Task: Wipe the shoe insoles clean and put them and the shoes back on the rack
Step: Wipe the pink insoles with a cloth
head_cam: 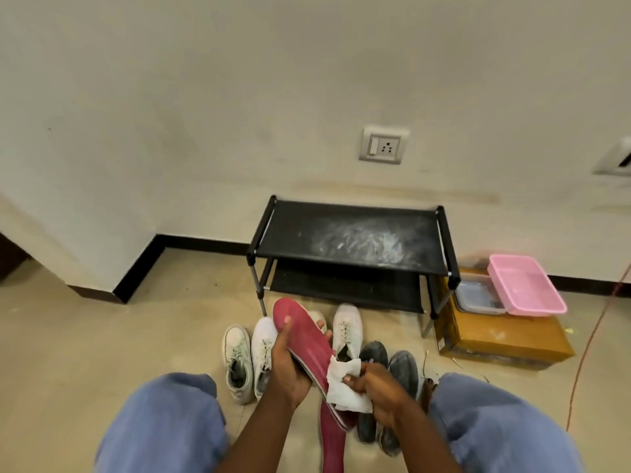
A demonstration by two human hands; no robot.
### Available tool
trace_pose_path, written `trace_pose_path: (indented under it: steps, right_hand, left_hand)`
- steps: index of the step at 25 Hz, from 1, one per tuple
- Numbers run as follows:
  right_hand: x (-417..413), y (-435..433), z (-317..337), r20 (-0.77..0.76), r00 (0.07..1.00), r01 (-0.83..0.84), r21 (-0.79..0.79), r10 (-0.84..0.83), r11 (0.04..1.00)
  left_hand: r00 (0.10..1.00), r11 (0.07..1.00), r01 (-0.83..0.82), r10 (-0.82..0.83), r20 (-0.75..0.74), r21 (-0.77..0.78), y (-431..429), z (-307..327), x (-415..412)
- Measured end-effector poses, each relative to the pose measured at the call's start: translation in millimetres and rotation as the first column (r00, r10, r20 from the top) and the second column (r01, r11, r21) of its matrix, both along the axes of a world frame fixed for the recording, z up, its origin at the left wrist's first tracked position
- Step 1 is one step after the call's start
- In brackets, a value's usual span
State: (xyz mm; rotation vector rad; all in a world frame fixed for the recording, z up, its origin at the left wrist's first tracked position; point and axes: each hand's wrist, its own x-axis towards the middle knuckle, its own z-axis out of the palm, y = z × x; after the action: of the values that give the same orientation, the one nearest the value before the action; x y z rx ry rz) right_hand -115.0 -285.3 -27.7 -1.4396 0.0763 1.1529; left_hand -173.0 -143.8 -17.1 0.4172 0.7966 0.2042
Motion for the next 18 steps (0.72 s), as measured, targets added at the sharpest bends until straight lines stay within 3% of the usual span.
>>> trace_pose_path:
  steps: [2, 4, 6, 8, 9, 11, 12, 13, 14, 16, 18]
  right_hand:
    - [-5, -1, 19, -0.012, 1.000, -0.017, 0.011, 0.017, 1.000]
    - [-5, -6, 36, 0.073, 0.997, 0.010, -0.033, -0.008, 0.999]
    - [1, -11, 53, 0.284, 0.938, 0.230, -0.082, -0.199, 0.970]
    - [11, -8, 74, 0.539, 0.749, 0.503, -0.083, -0.386, 0.861]
    - [13, -1, 86, 0.644, 0.654, 0.555, -0.052, -0.396, 0.830]
    - [4, 21, 107, 0.852, 0.438, 0.526, 0.016, -0.287, 0.850]
    - [-4, 33, 115, 0.935, 0.285, 0.486, 0.050, -0.212, 0.873]
    - [-12, 44, 115, 0.980, 0.163, 0.422, 0.032, -0.110, 0.906]
    - [-19, 52, 110, 0.994, 0.112, 0.336, -0.055, 0.018, 0.940]
    - [-28, 61, 91, 0.930, 0.258, 0.146, -0.305, 0.261, 0.941]
    - [-36, 64, 75, 0.857, 0.454, 0.090, -0.315, 0.243, 0.945]
  left_hand:
    - [0.999, 1.000, 0.009, -0.007, 0.043, -0.027, -2, 19, -1]
    - [0.999, 0.999, 0.034, -0.033, 0.028, -0.038, -3, 30, -2]
    - [0.995, 0.993, 0.096, -0.093, 0.037, -0.064, -2, 37, -6]
    - [0.981, 0.978, 0.186, -0.179, 0.075, -0.092, -2, 45, -9]
    - [0.974, 0.972, 0.215, -0.207, 0.088, -0.097, -5, 48, -10]
    - [0.966, 0.964, 0.249, -0.240, 0.099, -0.092, -12, 53, -10]
    - [0.960, 0.959, 0.269, -0.259, 0.110, -0.085, -15, 58, -11]
    - [0.954, 0.954, 0.288, -0.279, 0.114, -0.076, -17, 63, -12]
    - [0.948, 0.950, 0.304, -0.295, 0.117, -0.066, -19, 65, -12]
    - [0.945, 0.946, 0.319, -0.312, 0.096, -0.062, -18, 67, -15]
    - [0.950, 0.948, 0.310, -0.306, 0.063, -0.076, -15, 64, -18]
